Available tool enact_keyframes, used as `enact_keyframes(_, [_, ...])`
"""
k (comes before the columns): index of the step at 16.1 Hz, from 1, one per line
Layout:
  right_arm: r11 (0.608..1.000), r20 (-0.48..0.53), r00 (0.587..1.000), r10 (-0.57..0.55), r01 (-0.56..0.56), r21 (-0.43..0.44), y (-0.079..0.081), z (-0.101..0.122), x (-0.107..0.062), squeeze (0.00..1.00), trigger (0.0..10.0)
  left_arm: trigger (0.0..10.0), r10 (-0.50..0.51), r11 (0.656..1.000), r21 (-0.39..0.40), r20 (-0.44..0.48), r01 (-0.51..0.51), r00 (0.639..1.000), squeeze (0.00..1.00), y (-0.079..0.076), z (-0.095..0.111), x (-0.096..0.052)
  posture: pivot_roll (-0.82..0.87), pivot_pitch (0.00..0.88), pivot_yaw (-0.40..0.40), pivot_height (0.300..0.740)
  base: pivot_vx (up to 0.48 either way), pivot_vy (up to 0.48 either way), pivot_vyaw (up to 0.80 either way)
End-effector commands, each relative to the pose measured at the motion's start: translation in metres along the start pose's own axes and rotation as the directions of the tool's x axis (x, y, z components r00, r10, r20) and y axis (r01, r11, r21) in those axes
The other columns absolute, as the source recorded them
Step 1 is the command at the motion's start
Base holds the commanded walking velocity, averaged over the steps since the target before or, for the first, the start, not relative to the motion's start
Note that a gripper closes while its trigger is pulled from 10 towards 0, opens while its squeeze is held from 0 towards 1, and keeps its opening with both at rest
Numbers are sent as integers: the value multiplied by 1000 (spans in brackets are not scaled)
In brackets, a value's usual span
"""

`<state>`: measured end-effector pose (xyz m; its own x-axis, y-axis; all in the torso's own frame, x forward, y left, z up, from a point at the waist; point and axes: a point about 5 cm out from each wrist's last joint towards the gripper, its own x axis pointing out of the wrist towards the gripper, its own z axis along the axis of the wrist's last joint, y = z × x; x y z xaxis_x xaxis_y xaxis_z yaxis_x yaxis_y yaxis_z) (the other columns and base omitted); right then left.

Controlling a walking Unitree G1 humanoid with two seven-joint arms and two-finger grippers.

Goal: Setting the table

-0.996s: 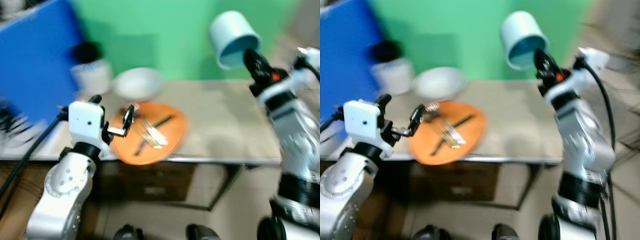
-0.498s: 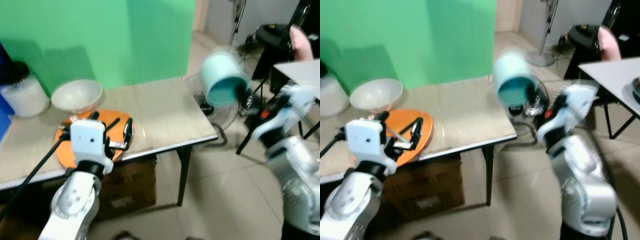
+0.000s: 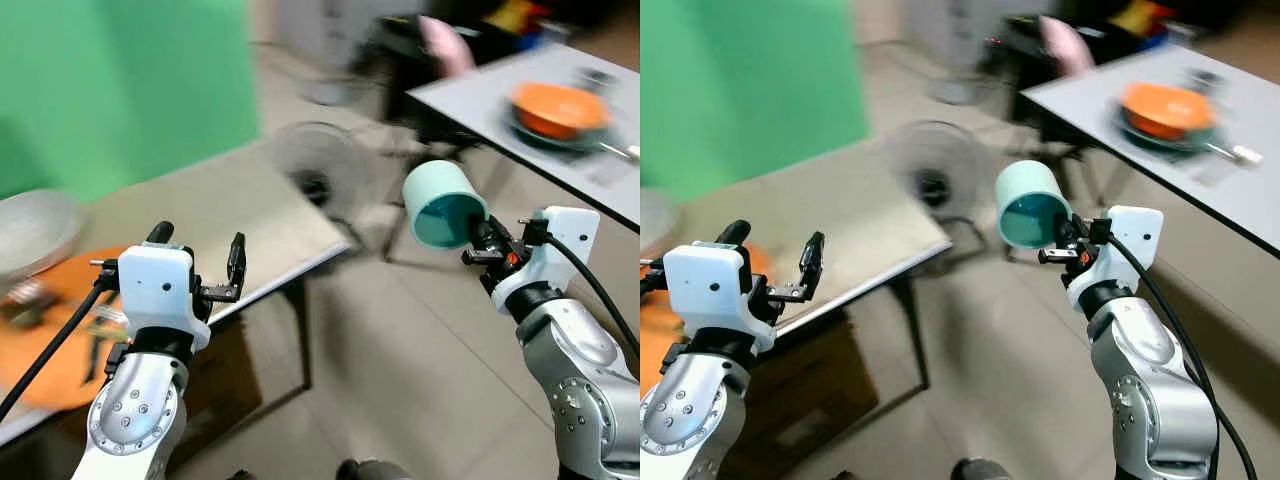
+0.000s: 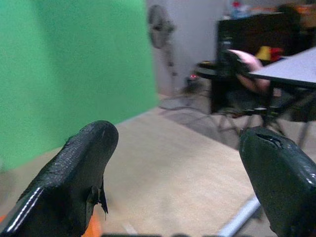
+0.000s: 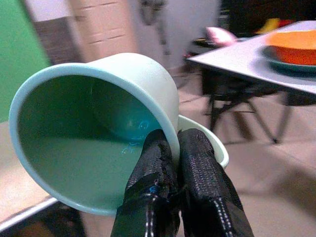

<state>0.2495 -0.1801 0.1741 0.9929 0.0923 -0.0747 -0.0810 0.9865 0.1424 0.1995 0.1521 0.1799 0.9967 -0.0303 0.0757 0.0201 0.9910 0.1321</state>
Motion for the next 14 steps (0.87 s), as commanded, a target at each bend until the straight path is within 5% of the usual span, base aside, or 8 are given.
enact_keyframes(1, [1000,-8,999,-31,31,1,-1,0,-3,0,10000,10000,-8,1000,3,-3,8,1000,0,-2,-2,0,-92,53,22,740,0,0,-800])
enact_keyframes(14, [984,-100,980,-173,168,-56,-20,-8,-17,0,10000,10000,-85,996,-11,-8,85,996,0,-12,-10,0,-127,49,29,740,20,0,-783])
